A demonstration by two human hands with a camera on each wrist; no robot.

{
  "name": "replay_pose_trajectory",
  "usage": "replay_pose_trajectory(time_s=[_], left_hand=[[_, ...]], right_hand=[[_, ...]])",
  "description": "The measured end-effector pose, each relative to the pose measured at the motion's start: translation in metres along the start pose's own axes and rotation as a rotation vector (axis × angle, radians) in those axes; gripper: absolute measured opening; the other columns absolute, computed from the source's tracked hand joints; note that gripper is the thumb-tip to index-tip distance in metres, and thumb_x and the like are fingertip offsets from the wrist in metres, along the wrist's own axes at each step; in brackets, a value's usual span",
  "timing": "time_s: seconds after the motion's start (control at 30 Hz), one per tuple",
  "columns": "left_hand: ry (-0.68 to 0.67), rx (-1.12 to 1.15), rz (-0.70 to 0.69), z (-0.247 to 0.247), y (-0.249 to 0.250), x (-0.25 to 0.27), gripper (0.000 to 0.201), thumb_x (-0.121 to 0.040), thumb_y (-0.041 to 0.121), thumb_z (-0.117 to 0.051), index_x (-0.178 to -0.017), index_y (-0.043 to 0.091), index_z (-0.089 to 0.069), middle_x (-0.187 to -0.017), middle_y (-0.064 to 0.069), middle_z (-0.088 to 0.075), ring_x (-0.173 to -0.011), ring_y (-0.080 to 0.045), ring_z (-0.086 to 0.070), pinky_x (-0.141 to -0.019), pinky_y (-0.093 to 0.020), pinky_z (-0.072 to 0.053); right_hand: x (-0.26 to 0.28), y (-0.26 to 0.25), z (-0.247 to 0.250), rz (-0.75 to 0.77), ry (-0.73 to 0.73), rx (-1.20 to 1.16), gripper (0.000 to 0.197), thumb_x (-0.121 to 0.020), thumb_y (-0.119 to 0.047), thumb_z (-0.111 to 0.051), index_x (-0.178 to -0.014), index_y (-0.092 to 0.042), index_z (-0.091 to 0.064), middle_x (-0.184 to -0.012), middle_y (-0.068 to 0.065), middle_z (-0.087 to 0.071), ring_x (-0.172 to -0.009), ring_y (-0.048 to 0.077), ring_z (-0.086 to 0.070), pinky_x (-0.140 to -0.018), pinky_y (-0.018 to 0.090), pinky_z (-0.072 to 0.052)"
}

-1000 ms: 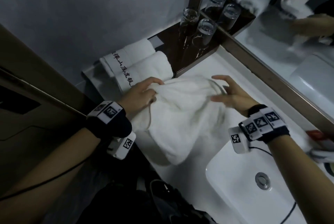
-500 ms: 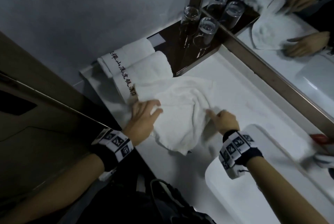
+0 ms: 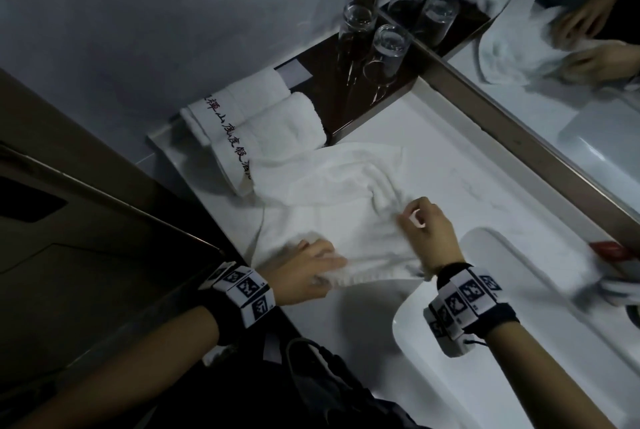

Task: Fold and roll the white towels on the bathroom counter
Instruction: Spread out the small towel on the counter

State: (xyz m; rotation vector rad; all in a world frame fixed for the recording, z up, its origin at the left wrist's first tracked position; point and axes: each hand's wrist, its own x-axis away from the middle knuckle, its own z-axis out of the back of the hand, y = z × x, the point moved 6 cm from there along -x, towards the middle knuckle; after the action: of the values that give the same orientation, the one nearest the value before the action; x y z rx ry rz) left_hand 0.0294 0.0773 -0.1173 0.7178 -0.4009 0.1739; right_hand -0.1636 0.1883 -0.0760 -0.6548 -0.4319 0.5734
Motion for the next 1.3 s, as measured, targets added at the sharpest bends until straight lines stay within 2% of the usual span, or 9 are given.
replay_pose_trajectory(time_s=[0.17,0.37,0.5,0.63,0.77,1.03,1.1,1.2,1.3], left_hand=[[0.006,0.325,-0.089,-0.002,0.017,0.003,0.035,-0.09,0.011,-0.056,-0.125,0.008,-0.056,-0.129,-0.011,-0.049,-0.113,-0.022,-0.053,-0.096,-0.023,-0.043],[0.446,0.035,0.088,0.051,-0.032,-0.005,0.039,-0.08,-0.004,-0.051,-0.118,0.003,-0.058,-0.131,-0.012,-0.048,-0.116,-0.028,-0.048,-0.101,-0.034,-0.037],[0.296,-0.074,0.123,0.046,-0.04,-0.012,0.059,-0.078,0.019,-0.064,-0.133,0.013,-0.045,-0.148,-0.008,-0.028,-0.135,-0.024,-0.028,-0.111,-0.033,-0.025],[0.227,-0.182,0.181,0.022,-0.038,-0.002,0.082,-0.077,0.036,-0.064,-0.145,0.019,-0.021,-0.156,-0.006,-0.003,-0.145,-0.019,0.0,-0.118,-0.038,-0.014],[0.168,-0.149,0.206,0.004,-0.027,0.007,0.085,-0.082,0.038,-0.06,-0.148,0.019,-0.009,-0.156,-0.005,0.009,-0.144,-0.02,0.012,-0.119,-0.037,-0.004],[0.037,-0.063,0.182,-0.029,-0.007,0.033,0.082,-0.086,0.039,-0.056,-0.148,0.023,-0.005,-0.156,-0.001,0.008,-0.142,-0.018,0.0,-0.115,-0.036,-0.011],[0.132,0.086,0.14,-0.018,-0.004,0.039,0.068,-0.087,0.029,-0.059,-0.144,0.015,-0.024,-0.153,-0.007,-0.01,-0.141,-0.021,-0.013,-0.115,-0.032,-0.018],[0.522,0.16,0.181,0.023,-0.014,0.046,0.043,-0.082,0.003,-0.058,-0.124,0.0,-0.051,-0.132,-0.019,-0.042,-0.123,-0.033,-0.042,-0.106,-0.035,-0.033],[0.692,0.073,0.292,0.047,-0.033,0.047,0.045,-0.078,-0.001,-0.059,-0.123,-0.001,-0.052,-0.131,-0.022,-0.044,-0.118,-0.04,-0.043,-0.103,-0.033,-0.028]], right_hand=[[0.008,0.039,0.017,-0.227,-0.134,0.353,0.021,-0.086,-0.023,-0.062,-0.103,-0.012,-0.059,-0.107,0.011,-0.048,-0.087,0.028,-0.055,-0.074,0.033,-0.045],[0.026,-0.008,-0.025,0.183,-0.096,0.267,0.034,-0.08,0.0,-0.063,-0.114,0.003,-0.06,-0.116,0.025,-0.053,-0.102,0.04,-0.055,-0.091,0.042,-0.045],[0.04,-0.045,-0.083,0.431,-0.387,0.208,0.054,-0.082,-0.016,-0.068,-0.132,-0.007,-0.05,-0.139,0.017,-0.046,-0.133,0.028,-0.04,-0.113,0.028,-0.024],[0.045,-0.041,-0.113,0.413,-0.542,0.273,0.079,-0.077,-0.026,-0.071,-0.144,-0.028,-0.029,-0.157,-0.002,-0.01,-0.146,0.014,-0.002,-0.115,0.026,0.005],[0.048,-0.021,-0.11,0.476,-0.641,0.344,0.084,-0.077,-0.032,-0.072,-0.144,-0.038,-0.022,-0.157,-0.01,0.001,-0.138,0.003,0.013,-0.113,0.024,0.01],[0.052,-0.003,-0.094,0.53,-0.703,0.343,0.083,-0.072,-0.031,-0.076,-0.141,-0.039,-0.03,-0.156,-0.012,-0.008,-0.145,0.009,-0.003,-0.115,0.027,0.002],[0.056,-0.008,-0.093,0.522,-0.685,0.366,0.082,-0.073,-0.029,-0.075,-0.142,-0.036,-0.032,-0.156,-0.009,-0.011,-0.145,0.01,-0.005,-0.117,0.027,0.0],[0.072,-0.029,-0.096,0.603,-0.564,0.292,0.072,-0.074,-0.014,-0.07,-0.139,-0.02,-0.042,-0.153,0.006,-0.025,-0.143,0.022,-0.02,-0.116,0.042,-0.021],[0.095,-0.044,-0.113,0.642,-0.546,0.23,0.058,-0.085,-0.025,-0.063,-0.139,-0.023,-0.042,-0.153,0.004,-0.027,-0.143,0.02,-0.02,-0.116,0.042,-0.02]])
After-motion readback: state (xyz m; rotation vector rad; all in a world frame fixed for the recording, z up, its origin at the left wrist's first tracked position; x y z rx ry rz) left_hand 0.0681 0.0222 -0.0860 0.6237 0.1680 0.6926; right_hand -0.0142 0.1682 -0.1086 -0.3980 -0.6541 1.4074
